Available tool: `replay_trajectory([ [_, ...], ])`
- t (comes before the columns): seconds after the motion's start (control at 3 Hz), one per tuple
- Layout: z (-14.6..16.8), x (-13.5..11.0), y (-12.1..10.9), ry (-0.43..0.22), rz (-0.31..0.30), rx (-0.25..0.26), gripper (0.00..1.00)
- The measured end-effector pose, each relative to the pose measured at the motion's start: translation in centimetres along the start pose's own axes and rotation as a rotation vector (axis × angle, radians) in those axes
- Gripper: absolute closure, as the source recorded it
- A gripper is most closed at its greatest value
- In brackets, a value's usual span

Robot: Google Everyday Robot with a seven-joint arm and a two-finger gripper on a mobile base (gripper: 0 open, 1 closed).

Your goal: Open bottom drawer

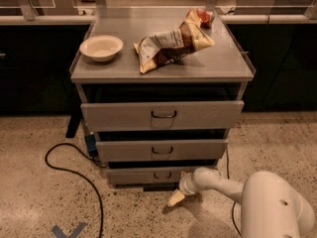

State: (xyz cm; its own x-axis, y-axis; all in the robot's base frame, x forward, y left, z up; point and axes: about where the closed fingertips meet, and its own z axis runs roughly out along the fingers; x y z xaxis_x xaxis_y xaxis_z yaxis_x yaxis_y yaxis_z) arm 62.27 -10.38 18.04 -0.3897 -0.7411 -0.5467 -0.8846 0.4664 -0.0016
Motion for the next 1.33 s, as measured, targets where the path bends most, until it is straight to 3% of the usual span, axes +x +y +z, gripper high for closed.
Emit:
replay_trajectory([
  [0.33,2.2,0.4,-1.4,-0.006,0.031,0.008,0.00],
  [0.67,2.2,0.4,-1.4,-0.006,0.031,0.008,0.00],
  [1.0,0.6,-0.2,-1.3,-0.019,0.013,0.033,0.00],
  [1.33,-3.4,-1.4,-1.8,-0.039,-0.026,0.077,0.00],
])
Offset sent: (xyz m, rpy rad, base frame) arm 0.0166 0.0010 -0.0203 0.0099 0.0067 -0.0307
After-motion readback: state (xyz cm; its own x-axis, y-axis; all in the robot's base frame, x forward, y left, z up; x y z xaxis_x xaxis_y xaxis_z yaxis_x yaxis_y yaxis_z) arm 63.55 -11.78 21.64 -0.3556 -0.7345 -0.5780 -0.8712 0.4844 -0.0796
